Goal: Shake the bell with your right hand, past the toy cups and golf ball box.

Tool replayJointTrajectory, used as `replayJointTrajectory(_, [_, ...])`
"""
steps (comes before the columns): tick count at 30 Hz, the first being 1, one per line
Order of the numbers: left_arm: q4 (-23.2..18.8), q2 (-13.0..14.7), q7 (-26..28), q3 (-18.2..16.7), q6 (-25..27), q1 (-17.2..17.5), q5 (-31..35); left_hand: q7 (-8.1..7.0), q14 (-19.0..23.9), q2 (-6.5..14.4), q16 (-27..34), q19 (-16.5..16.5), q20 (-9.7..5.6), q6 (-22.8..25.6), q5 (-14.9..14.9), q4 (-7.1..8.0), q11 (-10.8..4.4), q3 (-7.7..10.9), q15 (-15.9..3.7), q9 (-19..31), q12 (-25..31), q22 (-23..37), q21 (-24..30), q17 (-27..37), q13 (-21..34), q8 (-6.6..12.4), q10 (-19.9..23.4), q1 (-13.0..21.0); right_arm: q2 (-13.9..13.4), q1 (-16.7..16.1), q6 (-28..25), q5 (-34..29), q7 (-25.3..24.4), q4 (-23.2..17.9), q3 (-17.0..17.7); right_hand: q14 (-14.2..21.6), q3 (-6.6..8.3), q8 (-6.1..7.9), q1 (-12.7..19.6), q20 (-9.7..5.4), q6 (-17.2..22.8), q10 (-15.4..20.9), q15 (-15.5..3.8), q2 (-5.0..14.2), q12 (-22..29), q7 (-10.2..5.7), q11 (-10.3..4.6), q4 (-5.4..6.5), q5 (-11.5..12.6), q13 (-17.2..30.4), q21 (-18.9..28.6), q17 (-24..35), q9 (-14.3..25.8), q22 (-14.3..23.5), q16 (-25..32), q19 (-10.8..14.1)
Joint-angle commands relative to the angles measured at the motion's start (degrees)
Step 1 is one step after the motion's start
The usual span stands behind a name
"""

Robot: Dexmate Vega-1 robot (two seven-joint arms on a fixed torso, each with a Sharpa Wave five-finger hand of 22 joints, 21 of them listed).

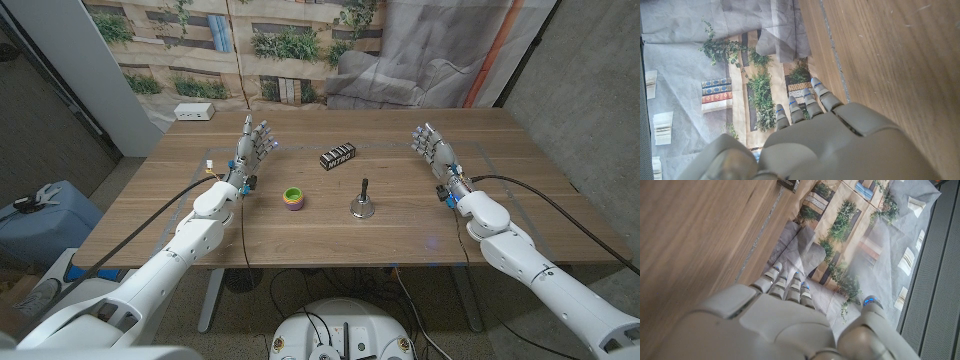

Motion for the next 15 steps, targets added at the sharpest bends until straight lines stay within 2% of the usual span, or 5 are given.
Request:
replayJointTrajectory(1, [0.0,0.0,0.0,0.0,0.0,0.0,0.0,-0.45,0.5,0.5,0.3,0.6,-0.05,0.1,0.4,0.40,-0.15,0.06,-5.62,0.2,0.4,0.3,0.4,0.2,0.3,0.17,0.1,0.0,-3.2,-1.4,1.1,-4.4,0.9,-2.4,-0.2,-0.4,0.15,0.03,0.6,0.69,-0.6,-0.1,0.62,-0.97,0.2,0.02,-0.58,-0.95,0.5,0.1,0.3,-0.1,0.1,0.2,0.1,0.0])
replayJointTrajectory(5, [0.1,0.0,0.0,0.0,0.0,0.0,0.0,-0.45,0.5,0.5,0.3,0.6,-0.02,0.1,0.4,0.39,-0.20,0.06,-5.62,0.2,0.4,0.3,0.4,0.2,0.3,0.17,0.1,0.0,-3.9,-1.8,0.7,-5.4,0.2,-3.6,-0.1,-1.2,0.23,0.30,1.8,0.80,-0.9,0.0,-0.68,-1.61,0.3,0.15,-1.13,-1.96,0.5,0.1,0.3,-0.5,0.2,0.2,-0.1,-0.3])
replayJointTrajectory(15, [0.1,-0.1,0.0,0.0,-0.1,-0.1,0.0,-0.44,0.5,0.5,0.3,0.6,0.00,0.1,0.4,0.39,-0.22,0.06,-5.62,0.2,0.4,0.3,0.4,0.2,0.3,0.17,0.1,0.0,-5.2,-3.2,1.9,-9.9,-1.9,-6.3,-0.1,-2.1,0.56,0.29,3.5,0.80,-2.1,-0.5,-0.66,-2.03,0.1,0.74,-1.29,-3.17,0.5,0.2,0.2,-1.1,0.3,0.2,-0.1,-1.0])
